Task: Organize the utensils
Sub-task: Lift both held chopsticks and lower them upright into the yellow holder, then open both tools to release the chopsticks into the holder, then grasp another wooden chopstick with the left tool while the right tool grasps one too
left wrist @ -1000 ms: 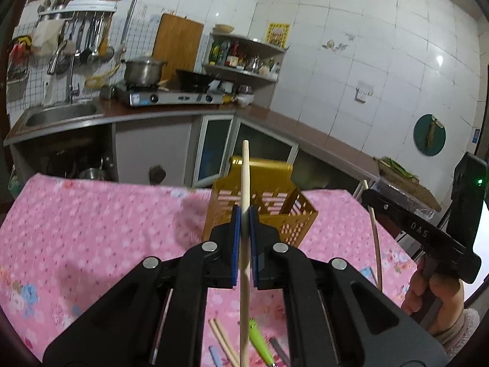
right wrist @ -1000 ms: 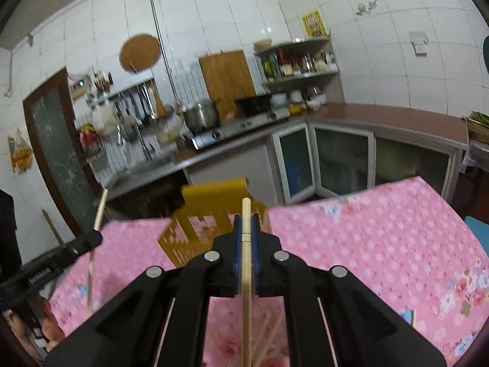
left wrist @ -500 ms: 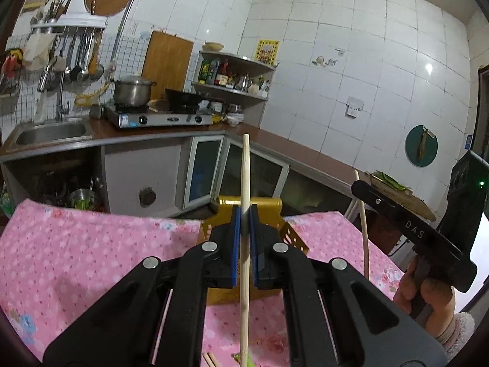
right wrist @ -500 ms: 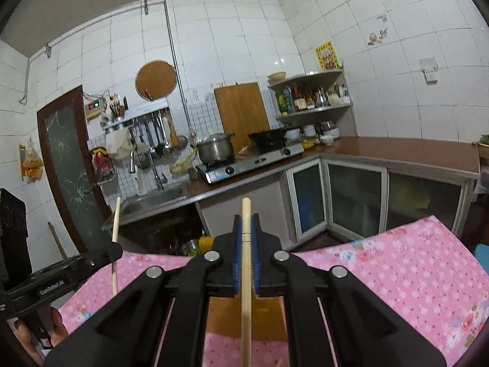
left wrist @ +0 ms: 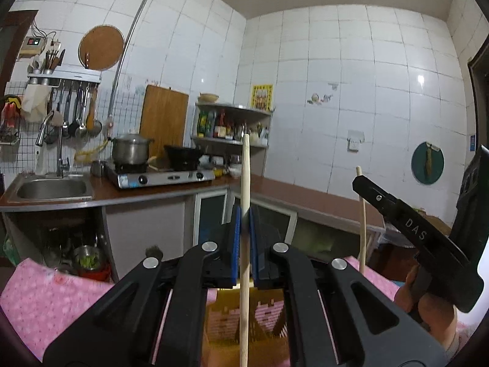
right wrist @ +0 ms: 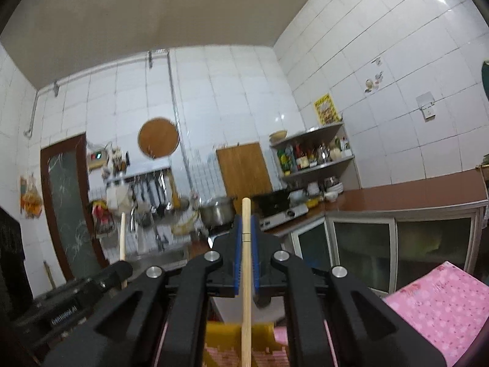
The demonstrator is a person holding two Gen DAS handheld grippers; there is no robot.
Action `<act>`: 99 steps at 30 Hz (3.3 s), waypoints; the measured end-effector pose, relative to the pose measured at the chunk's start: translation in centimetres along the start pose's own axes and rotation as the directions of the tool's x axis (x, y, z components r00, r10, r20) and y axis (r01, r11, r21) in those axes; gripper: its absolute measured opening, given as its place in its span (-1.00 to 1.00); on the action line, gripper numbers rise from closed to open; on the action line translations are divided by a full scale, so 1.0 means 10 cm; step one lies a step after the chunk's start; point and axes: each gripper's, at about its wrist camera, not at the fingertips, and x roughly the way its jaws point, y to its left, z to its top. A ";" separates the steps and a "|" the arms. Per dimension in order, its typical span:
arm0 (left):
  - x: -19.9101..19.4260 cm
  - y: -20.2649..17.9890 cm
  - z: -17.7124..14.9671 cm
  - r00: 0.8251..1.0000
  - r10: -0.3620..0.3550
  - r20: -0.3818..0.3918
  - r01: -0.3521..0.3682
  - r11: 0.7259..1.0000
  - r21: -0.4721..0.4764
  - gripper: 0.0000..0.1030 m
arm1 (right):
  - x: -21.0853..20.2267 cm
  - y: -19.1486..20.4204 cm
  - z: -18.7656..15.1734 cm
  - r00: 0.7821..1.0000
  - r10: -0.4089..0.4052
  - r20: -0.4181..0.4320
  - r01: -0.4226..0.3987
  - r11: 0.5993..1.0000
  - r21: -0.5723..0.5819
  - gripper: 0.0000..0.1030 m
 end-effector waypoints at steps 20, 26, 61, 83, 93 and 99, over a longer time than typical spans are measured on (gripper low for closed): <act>0.71 0.20 -0.51 0.996 0.086 -0.017 -0.086 0.996 0.008 -0.91 | 0.56 -0.16 -0.26 0.987 -0.124 0.104 0.126 0.992 -0.012 -0.89; 0.72 0.23 -0.57 0.994 0.102 -0.042 -0.101 0.995 0.022 -0.91 | 0.59 -0.12 -0.37 0.993 -0.114 0.043 0.117 0.990 -0.080 -0.89; -0.71 0.44 -1.17 0.848 0.155 -0.507 -0.224 0.971 -0.078 0.89 | -0.90 -0.55 -1.15 0.780 -0.269 -0.565 0.200 0.963 -0.183 0.02; -0.57 0.40 -2.03 0.686 0.143 -0.714 -0.273 0.959 -0.070 0.75 | -1.12 -1.78 -1.80 0.510 -0.441 -0.739 0.394 0.883 -0.256 -0.02; -0.54 0.37 -2.16 0.670 0.143 -0.728 -0.260 0.964 -0.050 0.36 | -1.15 -1.98 -1.82 0.492 -0.447 -0.748 0.396 0.879 -0.265 -0.31; -0.52 0.31 -2.16 0.672 0.126 -0.730 -0.236 0.971 -0.049 0.03 | -1.17 -2.01 -1.82 0.482 -0.434 -0.762 0.408 0.880 -0.243 -0.60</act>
